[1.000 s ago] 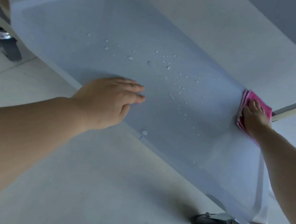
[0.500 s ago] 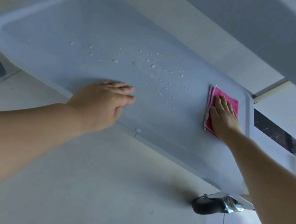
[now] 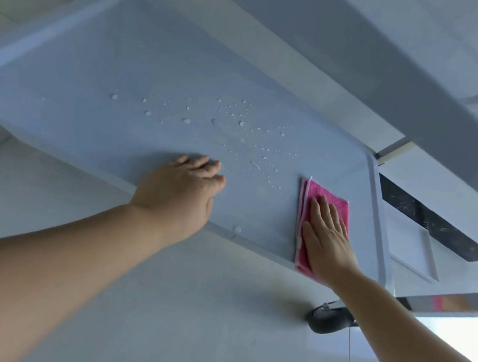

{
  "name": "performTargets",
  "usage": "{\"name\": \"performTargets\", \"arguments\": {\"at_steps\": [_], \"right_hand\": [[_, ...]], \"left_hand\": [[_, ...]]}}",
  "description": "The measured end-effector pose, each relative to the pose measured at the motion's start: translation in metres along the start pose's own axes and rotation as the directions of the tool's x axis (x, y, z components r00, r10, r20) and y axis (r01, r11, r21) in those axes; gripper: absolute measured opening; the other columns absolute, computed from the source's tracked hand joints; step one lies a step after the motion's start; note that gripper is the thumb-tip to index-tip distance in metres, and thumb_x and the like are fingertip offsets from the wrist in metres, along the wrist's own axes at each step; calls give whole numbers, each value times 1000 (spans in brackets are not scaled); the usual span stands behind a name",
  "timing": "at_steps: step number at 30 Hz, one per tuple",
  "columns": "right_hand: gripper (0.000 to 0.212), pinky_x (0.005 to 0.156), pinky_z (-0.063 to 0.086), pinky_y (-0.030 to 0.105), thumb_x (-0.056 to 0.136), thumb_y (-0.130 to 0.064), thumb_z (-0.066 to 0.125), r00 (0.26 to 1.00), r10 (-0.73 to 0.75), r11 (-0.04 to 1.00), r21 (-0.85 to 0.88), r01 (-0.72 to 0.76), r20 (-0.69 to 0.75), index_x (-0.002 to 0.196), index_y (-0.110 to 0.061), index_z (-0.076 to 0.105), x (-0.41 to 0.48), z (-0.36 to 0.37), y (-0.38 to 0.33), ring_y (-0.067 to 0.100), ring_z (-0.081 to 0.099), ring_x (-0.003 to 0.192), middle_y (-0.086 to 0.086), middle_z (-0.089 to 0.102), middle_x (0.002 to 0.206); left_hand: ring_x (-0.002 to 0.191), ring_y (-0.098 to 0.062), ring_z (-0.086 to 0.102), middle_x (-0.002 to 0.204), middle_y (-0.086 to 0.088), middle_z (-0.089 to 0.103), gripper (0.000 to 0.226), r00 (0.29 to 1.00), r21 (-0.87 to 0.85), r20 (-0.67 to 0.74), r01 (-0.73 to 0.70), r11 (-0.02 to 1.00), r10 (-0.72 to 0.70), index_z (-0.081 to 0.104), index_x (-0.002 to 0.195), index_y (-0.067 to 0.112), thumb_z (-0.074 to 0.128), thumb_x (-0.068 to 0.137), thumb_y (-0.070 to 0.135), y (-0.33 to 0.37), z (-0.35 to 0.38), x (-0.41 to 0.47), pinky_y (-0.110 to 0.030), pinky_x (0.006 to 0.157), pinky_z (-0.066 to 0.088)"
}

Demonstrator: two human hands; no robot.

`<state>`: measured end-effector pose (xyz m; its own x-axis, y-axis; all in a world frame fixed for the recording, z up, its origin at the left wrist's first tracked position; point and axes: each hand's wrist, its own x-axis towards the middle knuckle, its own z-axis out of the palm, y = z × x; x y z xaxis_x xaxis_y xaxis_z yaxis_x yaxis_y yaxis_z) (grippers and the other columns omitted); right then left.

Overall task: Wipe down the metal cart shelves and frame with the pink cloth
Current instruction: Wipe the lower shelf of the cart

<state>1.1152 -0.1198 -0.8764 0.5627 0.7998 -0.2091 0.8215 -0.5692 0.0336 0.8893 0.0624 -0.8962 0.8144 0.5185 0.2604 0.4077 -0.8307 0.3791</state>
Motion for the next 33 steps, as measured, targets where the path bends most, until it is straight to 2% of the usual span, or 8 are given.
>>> {"name": "performTargets", "arguments": {"at_steps": [5, 8, 12, 16, 22, 25, 28, 33], "right_hand": [[72, 119, -8, 30, 85, -52, 1, 1000, -23, 1000, 18, 24, -3, 151, -23, -4, 0, -1, -2, 14, -13, 146, -5, -13, 158], [71, 120, -6, 32, 81, -58, -3, 992, -122, 992, 15, 122, -11, 144, -28, -10, 2, -3, -6, 12, -14, 146, -7, -12, 157], [72, 120, -6, 29, 77, -61, -6, 982, -187, 982, 13, 187, -29, 142, -30, -10, 17, -9, -8, 9, -13, 145, -11, -13, 155], [81, 118, -6, 25, 79, -62, -2, 975, -210, 977, 31, 213, -78, 151, -26, 4, 39, -13, -7, 4, -8, 143, -15, -10, 151], [61, 119, -3, 26, 97, -46, 16, 980, -176, 984, 17, 178, -93, 153, -21, 10, 93, -20, -1, 13, -1, 148, -6, 2, 159], [56, 120, -1, 29, 102, -40, 20, 983, -158, 987, 0, 159, -96, 153, -18, 9, 127, -25, 6, 16, 1, 148, 1, 2, 161], [52, 119, 1, 28, 105, -33, 23, 990, -92, 995, 24, 95, -105, 153, -18, 12, 156, -32, 11, 18, 3, 148, 1, 4, 161], [73, 121, 5, 36, 91, -53, 11, 997, -28, 1000, 5, 28, -69, 153, -14, 16, 197, -40, 16, 22, 5, 148, 5, 6, 161]], "left_hand": [[119, -32, 56, 128, -13, 60, 45, 999, -45, 15, 31, 998, -31, 69, 110, 8, 40, 76, 15, 4, -3, -1, -45, 102, 38], [127, -29, 49, 136, -10, 53, 52, 998, -35, 32, 51, 998, -50, 65, 119, 10, 35, 77, 18, 5, -4, -4, -41, 108, 32], [114, -33, 59, 123, -14, 62, 46, 999, -27, -15, 42, 999, -42, 70, 108, 8, 39, 75, 15, 3, -1, -2, -46, 99, 41], [104, -33, 65, 114, -14, 67, 53, 1000, -8, 20, 0, 1000, 0, 73, 100, 9, 28, 75, 21, 2, -1, -2, -49, 90, 47], [104, -31, 65, 113, -12, 68, 52, 999, 1, 41, -25, 1000, 25, 73, 101, 10, 29, 76, 22, 0, -2, 0, -47, 90, 48], [120, -26, 56, 128, -9, 60, 58, 999, -38, 51, 8, 999, -6, 68, 115, 13, 22, 80, 24, 0, -4, 0, -38, 104, 36], [139, -16, 32, 149, 0, 38, 62, 995, -33, 95, 35, 999, -32, 50, 135, 22, 19, 82, 26, 3, -8, 0, -27, 113, 16], [144, -8, 14, 156, 8, 19, 52, 989, -5, 140, 41, 999, -40, 31, 146, 28, 19, 95, 25, 1, -10, 2, -21, 114, 2]]}}
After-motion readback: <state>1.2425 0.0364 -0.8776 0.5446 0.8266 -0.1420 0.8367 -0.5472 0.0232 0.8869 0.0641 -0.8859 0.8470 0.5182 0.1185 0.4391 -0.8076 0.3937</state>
